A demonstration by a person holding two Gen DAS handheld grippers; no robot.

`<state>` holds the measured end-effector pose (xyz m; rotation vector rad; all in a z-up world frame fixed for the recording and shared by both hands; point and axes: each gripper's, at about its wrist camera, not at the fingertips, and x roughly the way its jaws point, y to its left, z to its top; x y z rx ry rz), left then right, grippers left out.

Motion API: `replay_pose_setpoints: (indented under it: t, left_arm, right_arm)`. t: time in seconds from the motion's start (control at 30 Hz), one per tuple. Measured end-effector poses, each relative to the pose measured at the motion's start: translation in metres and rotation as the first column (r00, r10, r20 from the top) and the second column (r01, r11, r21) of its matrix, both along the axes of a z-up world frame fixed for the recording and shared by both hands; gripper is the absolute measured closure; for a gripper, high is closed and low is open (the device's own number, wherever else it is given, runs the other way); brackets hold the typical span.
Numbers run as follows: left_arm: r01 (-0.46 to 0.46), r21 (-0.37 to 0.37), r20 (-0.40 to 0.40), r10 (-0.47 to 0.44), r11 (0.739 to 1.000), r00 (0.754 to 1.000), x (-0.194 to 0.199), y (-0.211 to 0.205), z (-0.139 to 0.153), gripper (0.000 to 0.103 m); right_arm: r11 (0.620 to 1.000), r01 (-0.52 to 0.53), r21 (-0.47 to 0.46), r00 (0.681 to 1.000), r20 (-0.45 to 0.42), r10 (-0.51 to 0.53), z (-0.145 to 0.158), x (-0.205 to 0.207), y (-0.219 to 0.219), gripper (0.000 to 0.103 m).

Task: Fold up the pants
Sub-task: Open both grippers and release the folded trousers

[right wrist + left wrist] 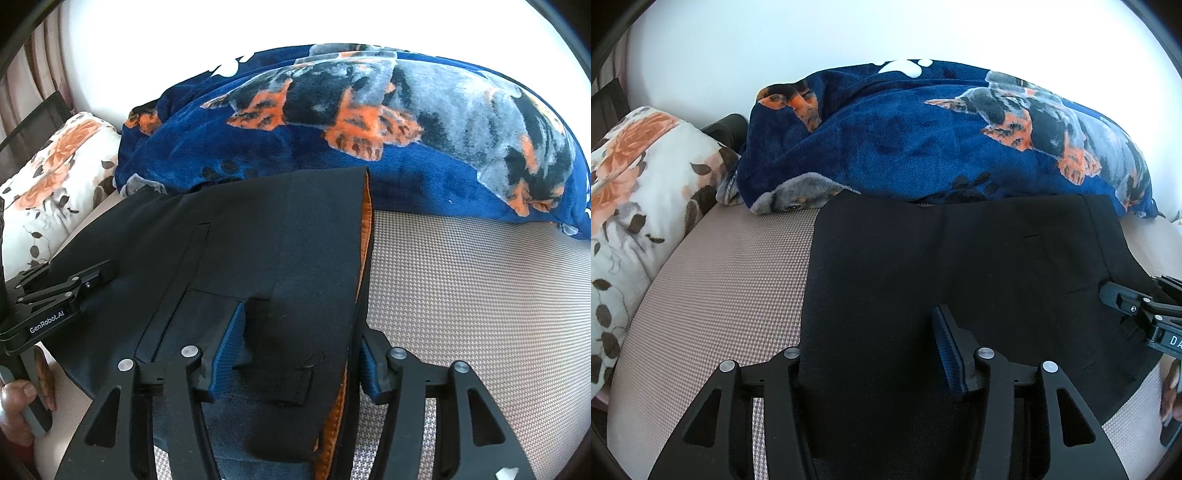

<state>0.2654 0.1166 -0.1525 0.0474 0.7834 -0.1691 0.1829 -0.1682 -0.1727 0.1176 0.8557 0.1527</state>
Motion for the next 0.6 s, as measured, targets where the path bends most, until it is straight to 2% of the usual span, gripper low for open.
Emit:
replay_pose_setpoints:
  t: [0.13,0.4,0.6]
  left_arm:
    - [-0.002,0.016,0.002,0.002,1.0,1.0,0.0021,-0.0006,-0.0008,0.048]
    - [-0.005,0.029,0.005,0.005,1.0,1.0,0.0028,-0.0017,-0.001,0.043]
    - [-0.028,0.08,0.034,0.025,0.996,0.999,0.0002,-0.0046,0.0009,0.022]
  right_arm:
    - [1.0,0.001,-0.004,1.0,-0.001,-0.001,-0.0002,0.0004,-0.0043,0.048]
    - [0.999,0.001,-0.036,1.0,-0.013,-0.001,-0.0017,-0.0009,-0.0008,0.034]
    - [1.0,0.012,-0.029,1.0,-0.021,-0.012,-0.0022,-0.0036,-0.0049,0.027]
